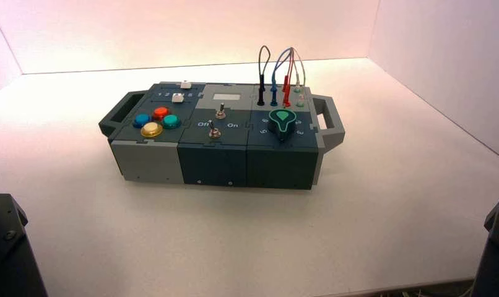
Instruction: Turn the knob to position 3.
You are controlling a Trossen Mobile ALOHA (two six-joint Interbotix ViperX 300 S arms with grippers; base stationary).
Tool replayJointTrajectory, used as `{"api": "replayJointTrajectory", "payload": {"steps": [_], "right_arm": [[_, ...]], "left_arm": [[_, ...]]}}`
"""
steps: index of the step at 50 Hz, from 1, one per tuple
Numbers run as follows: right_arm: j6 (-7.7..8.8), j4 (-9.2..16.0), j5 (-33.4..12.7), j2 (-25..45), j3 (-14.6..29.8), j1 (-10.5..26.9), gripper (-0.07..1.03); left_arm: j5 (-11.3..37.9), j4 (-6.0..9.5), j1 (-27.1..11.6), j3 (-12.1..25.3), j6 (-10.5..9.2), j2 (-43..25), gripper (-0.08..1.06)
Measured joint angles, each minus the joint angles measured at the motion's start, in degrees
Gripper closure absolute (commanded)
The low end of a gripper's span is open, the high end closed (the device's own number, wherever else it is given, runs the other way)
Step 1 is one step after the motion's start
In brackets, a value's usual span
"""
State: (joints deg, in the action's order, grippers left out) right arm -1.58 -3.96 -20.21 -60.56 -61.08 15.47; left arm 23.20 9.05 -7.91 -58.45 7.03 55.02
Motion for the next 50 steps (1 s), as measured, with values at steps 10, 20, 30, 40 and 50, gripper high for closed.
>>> {"api": "replayJointTrajectory", "payload": {"steps": [10, 20, 30, 40, 50], "right_arm": [[0.0, 0.18, 0.0, -0.09, 0.0, 0.0, 0.99], [0.0, 0.35, 0.0, -0.09, 0.0, 0.0, 0.99], [0.0, 0.44, 0.0, -0.09, 0.0, 0.0, 0.99], [0.0, 0.53, 0.0, 0.0, -0.09, 0.09, 0.99], [0.0, 0.53, 0.09, 0.53, 0.0, 0.18, 0.99]], "left_arm": [[0.0, 0.0, 0.0, 0.0, 0.09, 0.0, 1.01], [-0.09, 0.0, 0.0, 0.0, 0.09, 0.18, 1.01], [-0.09, 0.0, 0.0, 0.0, 0.0, 0.35, 1.01], [-0.09, 0.18, -0.18, 0.0, -0.09, -1.14, 1.01], [0.35, 0.18, -1.32, 0.09, -0.09, -5.27, 1.01]]}}
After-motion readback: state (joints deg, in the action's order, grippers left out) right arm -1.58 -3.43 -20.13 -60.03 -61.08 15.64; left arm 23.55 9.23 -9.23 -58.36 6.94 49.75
